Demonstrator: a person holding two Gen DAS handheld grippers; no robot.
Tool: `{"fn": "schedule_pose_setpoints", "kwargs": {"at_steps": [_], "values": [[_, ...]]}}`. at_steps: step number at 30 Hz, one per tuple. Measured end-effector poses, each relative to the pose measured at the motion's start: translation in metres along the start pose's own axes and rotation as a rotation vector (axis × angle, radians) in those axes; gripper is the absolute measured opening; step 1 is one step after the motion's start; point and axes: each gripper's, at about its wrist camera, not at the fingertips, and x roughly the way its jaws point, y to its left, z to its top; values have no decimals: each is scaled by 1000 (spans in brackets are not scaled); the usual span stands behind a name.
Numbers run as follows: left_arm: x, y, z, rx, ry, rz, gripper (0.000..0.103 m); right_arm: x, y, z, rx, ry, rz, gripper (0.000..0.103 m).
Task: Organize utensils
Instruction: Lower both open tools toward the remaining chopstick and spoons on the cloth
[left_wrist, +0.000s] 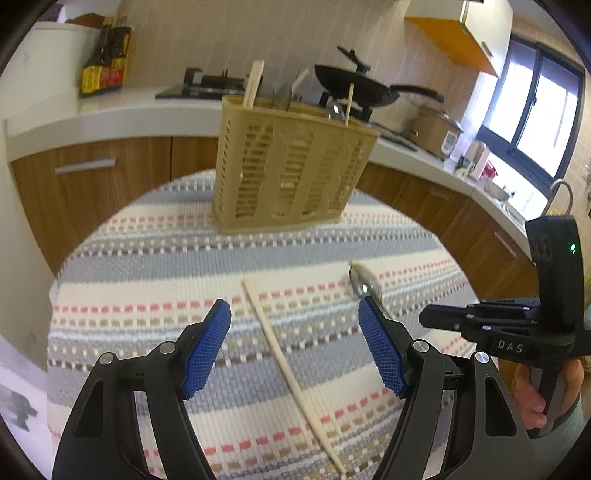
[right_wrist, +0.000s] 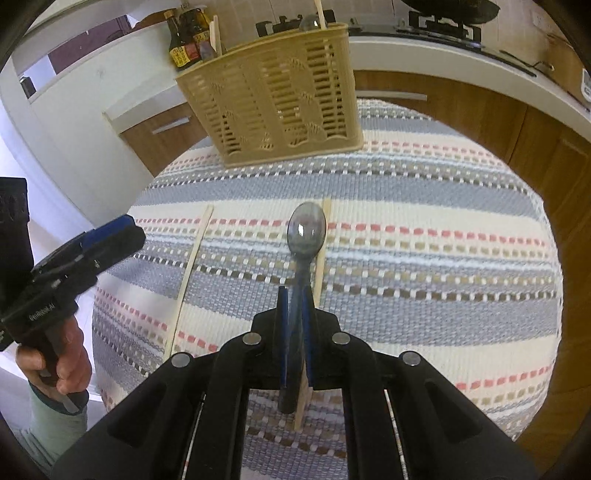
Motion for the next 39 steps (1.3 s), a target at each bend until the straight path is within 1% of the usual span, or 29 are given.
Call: {"fn": "schedule_pose_setpoints", "kwargs": {"at_steps": [5,7,9,11,13,14,16,17,18,20,22,24,25,27,28,29,32,36,39], "values": [[10,-6,-6,14,30,-3,70,6,-4,-3,44,27,37,6],[12,-7,-8,16,37,-10,70,8,-6,-3,56,34,41,16],[14,-8,-9,18,42,-14,70,6,-7,-3,71,18,45,39],[14,-9,-10,21,43,-15,70,1,-8,-4,75,-14,35,55],[16,-10,-10,24,46,-15,70,-4,-5,-2,52,-38,1,54],[17,-10,-10,26,49,-11,70,-3,-4,-1,47,-36,-8,54],[18,-10,-10,26,57,-1,70,2,-2,2,27,-3,-24,54],[20,-9,-10,25,62,3,70,5,0,3,17,12,-37,52],[21,-9,-11,23,66,6,70,10,2,4,2,32,-52,45],[23,-7,-11,17,76,7,68,20,5,6,-19,84,-49,31],[25,-7,-12,17,83,6,68,30,9,8,-39,110,-51,29],[26,-7,-13,22,87,7,68,36,15,9,-69,116,-73,25],[26,-8,-13,26,90,8,68,38,17,10,-78,117,-80,22],[27,-9,-13,34,97,9,67,40,20,10,-91,122,-92,13],[28,-9,-13,38,102,14,67,41,20,11,-98,120,-102,11],[29,-9,-12,42,108,19,67,42,20,11,-102,118,-108,7],[33,-8,-12,38,125,22,67,42,17,10,-98,120,-99,6],[37,-7,-13,29,141,23,67,39,15,9,-72,129,-65,7],[39,-8,-14,30,146,21,67,41,25,9,-114,121,-93,7]]}}
